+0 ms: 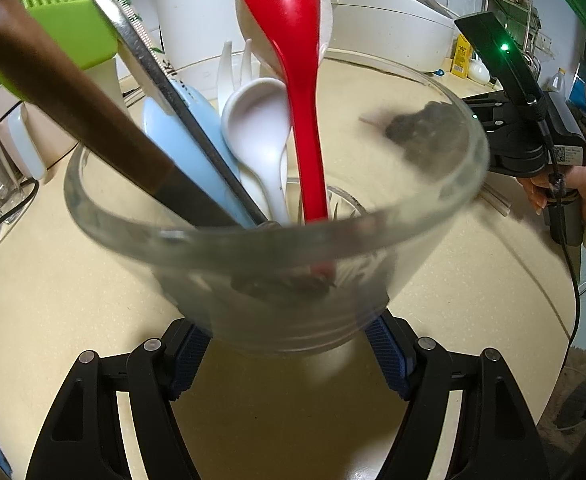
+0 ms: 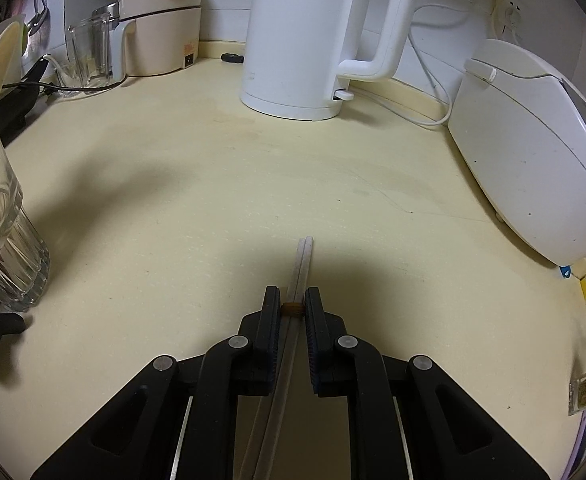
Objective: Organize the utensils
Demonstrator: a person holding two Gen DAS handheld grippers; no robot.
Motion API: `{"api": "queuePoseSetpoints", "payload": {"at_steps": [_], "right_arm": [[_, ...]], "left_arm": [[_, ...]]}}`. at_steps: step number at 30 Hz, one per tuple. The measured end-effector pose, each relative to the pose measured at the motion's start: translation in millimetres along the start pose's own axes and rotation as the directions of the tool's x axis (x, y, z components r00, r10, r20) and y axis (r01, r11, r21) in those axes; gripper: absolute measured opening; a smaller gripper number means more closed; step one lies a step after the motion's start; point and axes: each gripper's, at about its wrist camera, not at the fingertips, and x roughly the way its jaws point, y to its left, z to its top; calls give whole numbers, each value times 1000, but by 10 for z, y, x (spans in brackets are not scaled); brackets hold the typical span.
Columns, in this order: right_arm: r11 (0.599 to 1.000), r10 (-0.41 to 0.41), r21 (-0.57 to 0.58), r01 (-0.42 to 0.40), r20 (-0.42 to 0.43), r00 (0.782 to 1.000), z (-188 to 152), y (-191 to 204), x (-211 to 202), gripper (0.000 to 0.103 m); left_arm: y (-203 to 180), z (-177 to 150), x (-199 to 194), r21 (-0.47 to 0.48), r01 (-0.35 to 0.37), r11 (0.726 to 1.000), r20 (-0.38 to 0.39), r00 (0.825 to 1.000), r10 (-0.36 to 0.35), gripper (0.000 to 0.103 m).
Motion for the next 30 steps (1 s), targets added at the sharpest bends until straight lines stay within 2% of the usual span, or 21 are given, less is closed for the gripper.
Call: {"api": "queuePoseSetpoints", "payload": {"at_steps": [5,10,14,15,18,22,26,30], "right_arm": [[1000,28,-5,-28,3,1000,-1,10,-3,12],[991,128,-33,-127,9,992,-29,115,-43,12],[970,240,-36,-239,6,971,-45,179,-98,13],[969,243,-38,-242,8,970,-46,189,-125,14],[974,225,-36,-223,34,974,-41,174,-229,29],[980,198,4,-199,54,979,-40,46,-338,29],[974,223,30,-224,24,975,-100,5,-336,29],[975,224,2,-224,-16,974,-145,125,-263,29]], "left_arm": [[15,-2,-1,0,0,1000,0,1000,0,78],[-4,-7,-1,-4,3,1000,-1,1000,-3,78],[5,-8,4,-6,4,1000,-1,1000,-4,78],[6,-9,4,-6,4,1000,-1,1000,-4,78],[22,-23,3,-8,6,1000,-2,1000,-6,78],[23,-26,4,-6,3,1000,-1,1000,-3,78],[12,-30,3,-9,6,1000,-2,1000,-6,78],[29,-26,5,-13,10,1000,-3,1000,-10,78]]}}
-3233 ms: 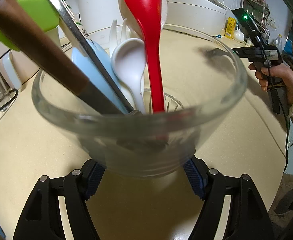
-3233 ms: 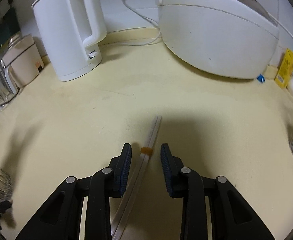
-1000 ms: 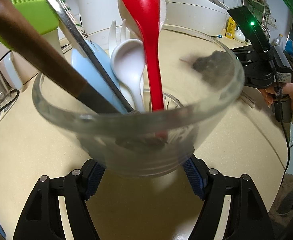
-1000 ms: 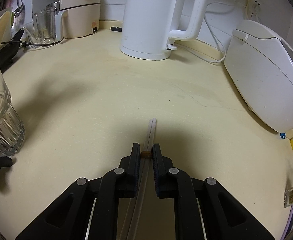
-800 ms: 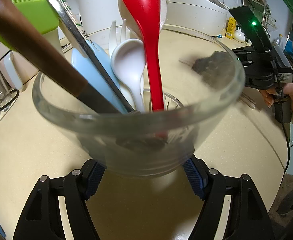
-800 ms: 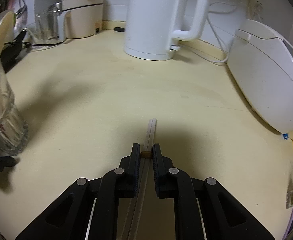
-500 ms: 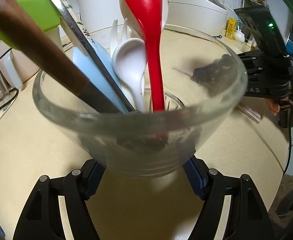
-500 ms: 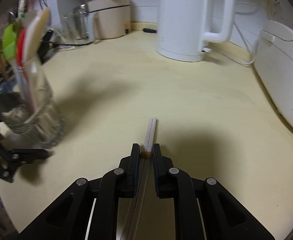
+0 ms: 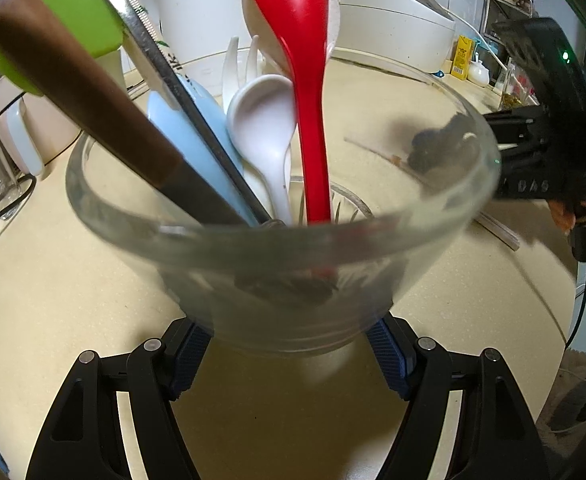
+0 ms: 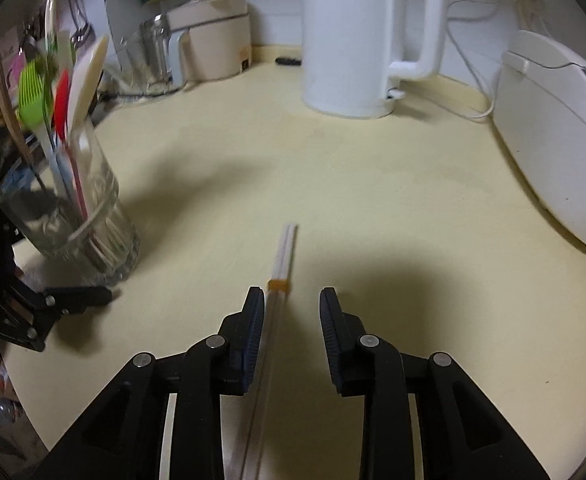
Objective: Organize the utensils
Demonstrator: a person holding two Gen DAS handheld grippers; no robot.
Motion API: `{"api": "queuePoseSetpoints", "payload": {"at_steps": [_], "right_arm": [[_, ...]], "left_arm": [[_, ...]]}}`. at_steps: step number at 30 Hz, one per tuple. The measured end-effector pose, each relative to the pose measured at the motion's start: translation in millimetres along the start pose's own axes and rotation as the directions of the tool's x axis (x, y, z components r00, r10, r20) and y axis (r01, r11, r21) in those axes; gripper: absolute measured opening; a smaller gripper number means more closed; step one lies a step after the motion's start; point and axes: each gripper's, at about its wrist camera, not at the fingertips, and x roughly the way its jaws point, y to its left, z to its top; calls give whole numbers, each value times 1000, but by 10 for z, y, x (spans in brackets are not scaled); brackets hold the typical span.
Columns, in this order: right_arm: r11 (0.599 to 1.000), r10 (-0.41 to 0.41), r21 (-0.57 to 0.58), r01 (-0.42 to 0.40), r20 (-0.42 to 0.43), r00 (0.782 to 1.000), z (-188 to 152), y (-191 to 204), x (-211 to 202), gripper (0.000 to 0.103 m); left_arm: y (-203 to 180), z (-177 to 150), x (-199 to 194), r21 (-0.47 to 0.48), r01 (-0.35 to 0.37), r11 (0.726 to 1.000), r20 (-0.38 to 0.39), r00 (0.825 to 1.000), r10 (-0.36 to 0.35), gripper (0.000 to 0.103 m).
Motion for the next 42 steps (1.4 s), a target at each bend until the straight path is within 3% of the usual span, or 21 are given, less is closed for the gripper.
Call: {"api": "queuePoseSetpoints", "payload": {"at_steps": [19,25,42], "right_arm": [[998,-56,15,56,-20,998,174,95,243,29],[998,-58,8,58,17,998,154,136,239,14],[999,-52,10,52,21,998,156,140,238,13]], "left_arm": [[-23,-5,-16,-1,-1,1000,0,1000,1,78],[-26,-10,-19,-1,-2,1000,0,1000,2,78],[-36,-20,-36,0,-7,1000,1,1000,7,78]]}}
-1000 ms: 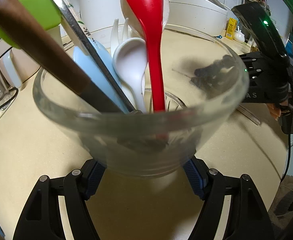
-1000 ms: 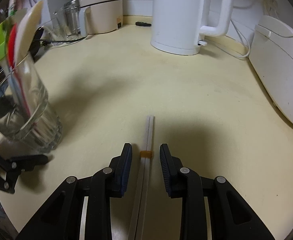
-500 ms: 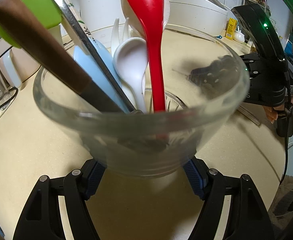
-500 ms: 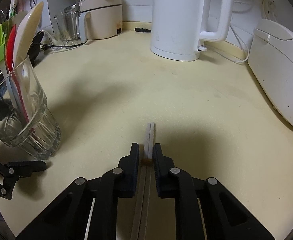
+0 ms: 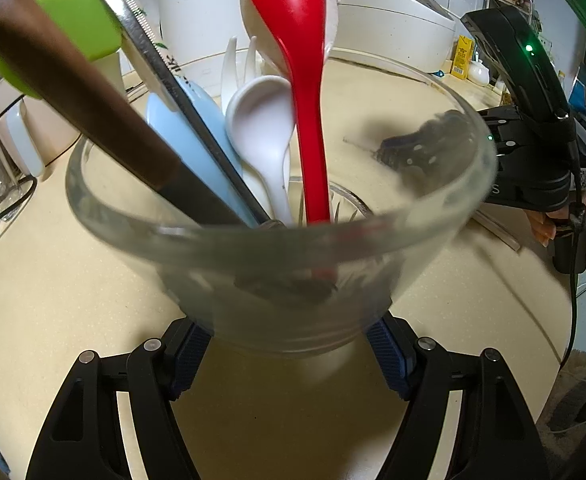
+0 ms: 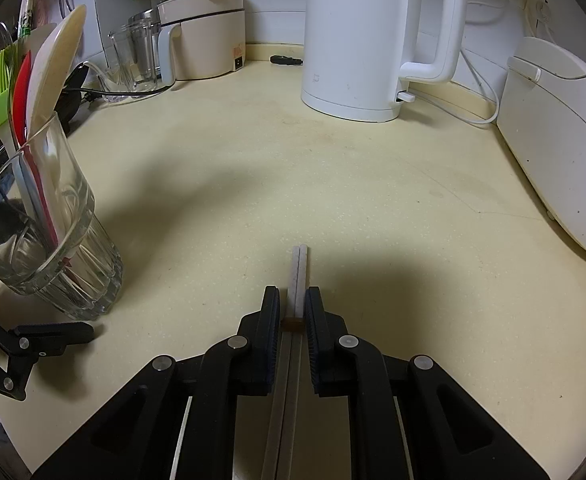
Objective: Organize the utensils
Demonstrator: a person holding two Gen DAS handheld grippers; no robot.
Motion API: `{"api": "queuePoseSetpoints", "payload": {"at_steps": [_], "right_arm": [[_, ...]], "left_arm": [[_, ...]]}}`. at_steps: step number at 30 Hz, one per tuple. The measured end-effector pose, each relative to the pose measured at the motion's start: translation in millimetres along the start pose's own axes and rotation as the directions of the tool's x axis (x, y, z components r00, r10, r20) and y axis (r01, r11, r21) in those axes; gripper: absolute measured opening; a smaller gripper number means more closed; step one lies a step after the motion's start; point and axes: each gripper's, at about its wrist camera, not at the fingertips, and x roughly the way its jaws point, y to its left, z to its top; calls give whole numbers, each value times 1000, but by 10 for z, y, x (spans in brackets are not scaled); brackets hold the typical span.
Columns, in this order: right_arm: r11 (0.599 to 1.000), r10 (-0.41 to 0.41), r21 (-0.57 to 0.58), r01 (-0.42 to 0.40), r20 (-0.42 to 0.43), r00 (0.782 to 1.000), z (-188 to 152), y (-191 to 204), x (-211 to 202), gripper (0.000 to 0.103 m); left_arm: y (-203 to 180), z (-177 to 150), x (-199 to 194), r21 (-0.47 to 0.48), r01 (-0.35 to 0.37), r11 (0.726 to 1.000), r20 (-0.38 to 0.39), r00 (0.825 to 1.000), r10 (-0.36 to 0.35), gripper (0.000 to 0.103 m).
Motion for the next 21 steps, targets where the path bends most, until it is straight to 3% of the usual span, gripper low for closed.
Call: {"api": "queuePoseSetpoints", "payload": {"at_steps": [21], "right_arm": [[1000,-16,27,16,-1,1000,7,24,-2,12]], "left_arm": [[8,-1,-6,0,0,1000,0,1000,0,78]]}}
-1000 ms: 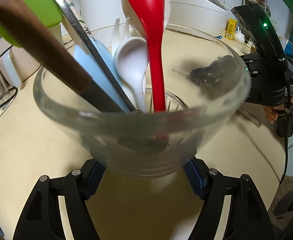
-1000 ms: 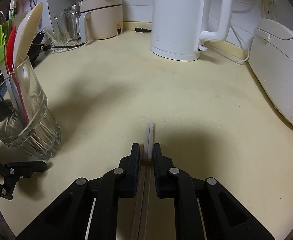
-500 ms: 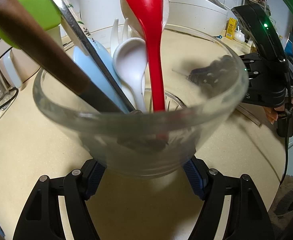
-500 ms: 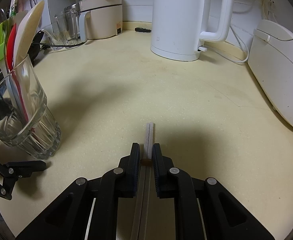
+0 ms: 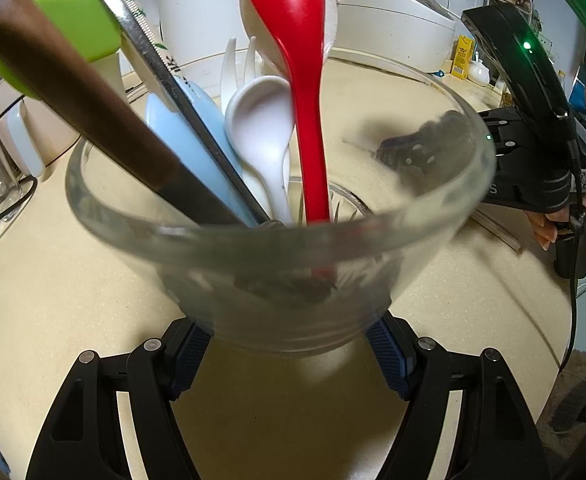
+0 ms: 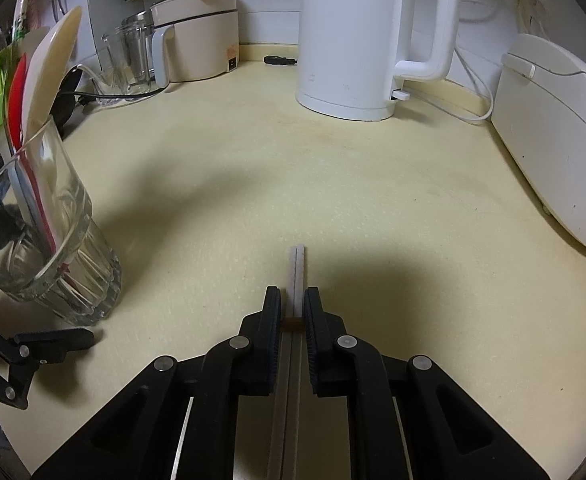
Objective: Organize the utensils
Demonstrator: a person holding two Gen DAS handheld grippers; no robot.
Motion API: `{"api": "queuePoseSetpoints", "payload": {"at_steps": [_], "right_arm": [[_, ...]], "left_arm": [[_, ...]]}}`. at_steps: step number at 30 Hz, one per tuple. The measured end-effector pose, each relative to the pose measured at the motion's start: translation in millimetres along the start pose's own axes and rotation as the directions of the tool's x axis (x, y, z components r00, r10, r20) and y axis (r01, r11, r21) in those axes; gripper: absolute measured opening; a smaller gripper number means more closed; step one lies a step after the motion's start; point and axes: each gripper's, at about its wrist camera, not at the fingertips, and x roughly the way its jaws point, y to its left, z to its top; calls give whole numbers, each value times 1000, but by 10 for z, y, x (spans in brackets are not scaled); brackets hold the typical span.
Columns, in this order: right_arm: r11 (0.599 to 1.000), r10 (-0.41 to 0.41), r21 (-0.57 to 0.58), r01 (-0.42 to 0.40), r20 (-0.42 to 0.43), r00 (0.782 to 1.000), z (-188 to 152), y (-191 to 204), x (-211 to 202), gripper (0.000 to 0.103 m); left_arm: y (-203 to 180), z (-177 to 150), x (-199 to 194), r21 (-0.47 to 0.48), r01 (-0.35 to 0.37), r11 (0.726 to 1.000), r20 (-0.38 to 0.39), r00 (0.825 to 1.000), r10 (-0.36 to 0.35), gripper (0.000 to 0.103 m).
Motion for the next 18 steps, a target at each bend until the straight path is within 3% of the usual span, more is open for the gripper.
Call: {"api": "queuePoseSetpoints", "payload": {"at_steps": [3,8,15,18], "right_arm": [[999,18,34,-18,4,1000,11,-23,-39,11],[997,43,54,-49,99,994,107,5,-360,11],[991,104,51,-124,294,950,405,157,-978,10],[993,98,25,-115,358,928,529,261,-1167,9]], "left_arm": [[2,0,1,0,0,1000,0,1000,0,78],[0,-1,-1,1,-1,1000,0,1000,1,78],[3,1,1,0,1,1000,0,1000,-1,78],[5,1,0,0,0,1000,0,1000,0,78]]}}
